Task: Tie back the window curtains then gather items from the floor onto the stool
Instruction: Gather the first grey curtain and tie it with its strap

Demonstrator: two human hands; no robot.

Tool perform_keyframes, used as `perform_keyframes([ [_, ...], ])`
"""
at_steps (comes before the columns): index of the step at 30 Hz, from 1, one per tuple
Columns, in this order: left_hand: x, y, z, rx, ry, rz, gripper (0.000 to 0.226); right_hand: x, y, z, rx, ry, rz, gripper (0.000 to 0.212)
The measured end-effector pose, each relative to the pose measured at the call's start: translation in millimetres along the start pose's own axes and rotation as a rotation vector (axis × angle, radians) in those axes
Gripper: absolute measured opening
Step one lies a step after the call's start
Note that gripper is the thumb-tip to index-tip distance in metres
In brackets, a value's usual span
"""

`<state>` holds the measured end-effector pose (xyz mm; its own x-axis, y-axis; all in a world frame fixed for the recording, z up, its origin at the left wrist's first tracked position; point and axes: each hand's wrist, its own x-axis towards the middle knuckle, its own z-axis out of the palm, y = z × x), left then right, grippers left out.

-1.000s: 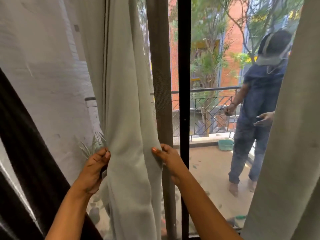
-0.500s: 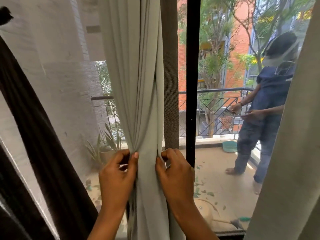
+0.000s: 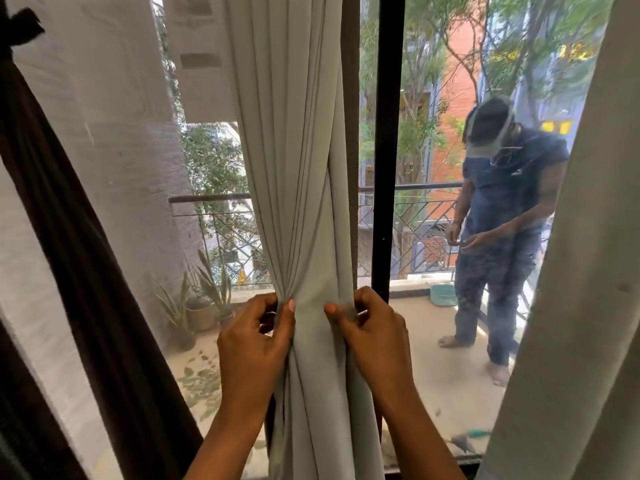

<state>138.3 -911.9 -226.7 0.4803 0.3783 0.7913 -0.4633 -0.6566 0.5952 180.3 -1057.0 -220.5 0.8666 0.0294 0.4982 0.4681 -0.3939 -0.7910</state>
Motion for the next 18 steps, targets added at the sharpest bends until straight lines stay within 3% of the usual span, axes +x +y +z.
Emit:
perform_keyframes([
  [7, 0.8, -4.8, -6.8, 0.020, 0.020, 0.011, 0.008, 20.8, -13.0, 22.4, -0.200, 0.062, 0.058, 0.060],
  [9, 4.6, -9.5, -8.5, 0.034, 0.026, -0.011, 0.009, 18.3, -13.5, 30.8, -0.294, 0.137, 0.021, 0.057],
  [13, 7.9, -13.0, -9.4, 0.050, 0.028, -0.026, 0.011, 5.5, -4.5, 42.4, -0.284, 0.432, -0.220, 0.024],
  [16, 5.1, -13.0, -8.9, 0.022, 0.043, -0.046, 0.019, -9.5, -0.1, 40.0, -0.231, 0.545, -0.417, 0.030],
  [18, 2.5, -11.0, -8.4, 0.013, 0.031, -0.039, 0.024, -18.3, -2.3, 35.5, -0.162, 0.509, -0.409, 0.032],
])
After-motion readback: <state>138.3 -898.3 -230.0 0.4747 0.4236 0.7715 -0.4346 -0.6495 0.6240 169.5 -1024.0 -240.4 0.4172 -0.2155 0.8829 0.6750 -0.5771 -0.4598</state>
